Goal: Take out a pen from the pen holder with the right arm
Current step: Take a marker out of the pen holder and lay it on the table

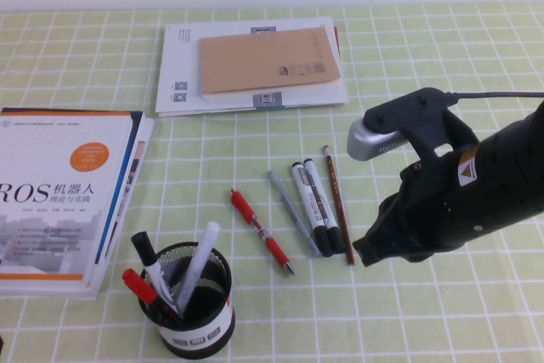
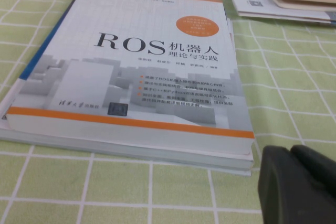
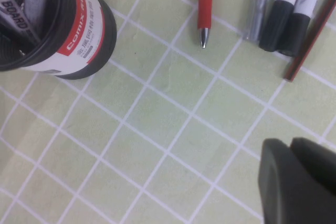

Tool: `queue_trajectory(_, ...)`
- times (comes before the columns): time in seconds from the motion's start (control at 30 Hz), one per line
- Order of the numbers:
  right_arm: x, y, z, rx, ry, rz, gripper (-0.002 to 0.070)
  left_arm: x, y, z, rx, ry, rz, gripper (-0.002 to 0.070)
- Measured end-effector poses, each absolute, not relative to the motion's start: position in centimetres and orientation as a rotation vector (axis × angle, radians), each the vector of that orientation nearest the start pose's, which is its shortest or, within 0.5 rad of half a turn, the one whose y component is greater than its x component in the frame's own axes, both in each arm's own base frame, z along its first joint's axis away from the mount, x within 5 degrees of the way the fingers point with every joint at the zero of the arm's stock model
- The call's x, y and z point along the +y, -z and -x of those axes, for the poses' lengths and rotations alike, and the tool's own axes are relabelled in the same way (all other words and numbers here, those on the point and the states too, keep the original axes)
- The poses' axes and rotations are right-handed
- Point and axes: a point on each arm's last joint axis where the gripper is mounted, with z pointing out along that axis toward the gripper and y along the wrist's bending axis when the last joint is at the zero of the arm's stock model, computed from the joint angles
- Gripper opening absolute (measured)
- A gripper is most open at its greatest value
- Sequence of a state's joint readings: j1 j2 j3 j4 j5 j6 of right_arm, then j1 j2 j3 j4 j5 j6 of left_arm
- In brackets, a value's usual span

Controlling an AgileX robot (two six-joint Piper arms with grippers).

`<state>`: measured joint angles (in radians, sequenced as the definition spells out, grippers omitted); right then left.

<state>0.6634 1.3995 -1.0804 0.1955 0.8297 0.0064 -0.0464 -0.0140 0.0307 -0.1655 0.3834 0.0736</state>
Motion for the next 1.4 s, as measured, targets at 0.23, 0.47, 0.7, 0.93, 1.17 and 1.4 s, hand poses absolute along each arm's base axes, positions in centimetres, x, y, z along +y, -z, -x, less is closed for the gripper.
queue_trajectory(0.23,18.4,-29.4,-21.7,2.553,-0.429,0.761,-0.0012,-0.8,-17.0,-5.2,1.881,0.145,-0.011,-0.0008)
queue_trajectory(0.47,17.9,-29.4,-22.0,2.485,-0.349,0.793,-0.0012,-0.8,-17.0,-5.2,1.881,0.146,-0.013,-0.0008)
queue_trajectory(0.7,14.1,-28.3,-21.9,2.3,-0.34,0.63,-0.0012,-0.8,-17.0,-5.2,1.881,0.146,-0.012,-0.0008)
queue_trajectory(0.93,7.6,-24.9,-18.5,2.217,-0.394,0.184,-0.0013,-0.8,-17.0,-5.2,1.881,0.146,-0.012,-0.0008)
queue_trajectory(1.17,2.3,-22.7,-13.4,2.08,-0.31,-0.122,-0.0013,-0.8,-17.0,-5.2,1.881,0.146,-0.012,-0.0008)
queue_trajectory(1.4,0.6,-21.6,-9.2,1.885,-0.25,-0.216,-0.0013,-0.8,-17.0,-5.2,1.881,0.146,-0.012,-0.0008)
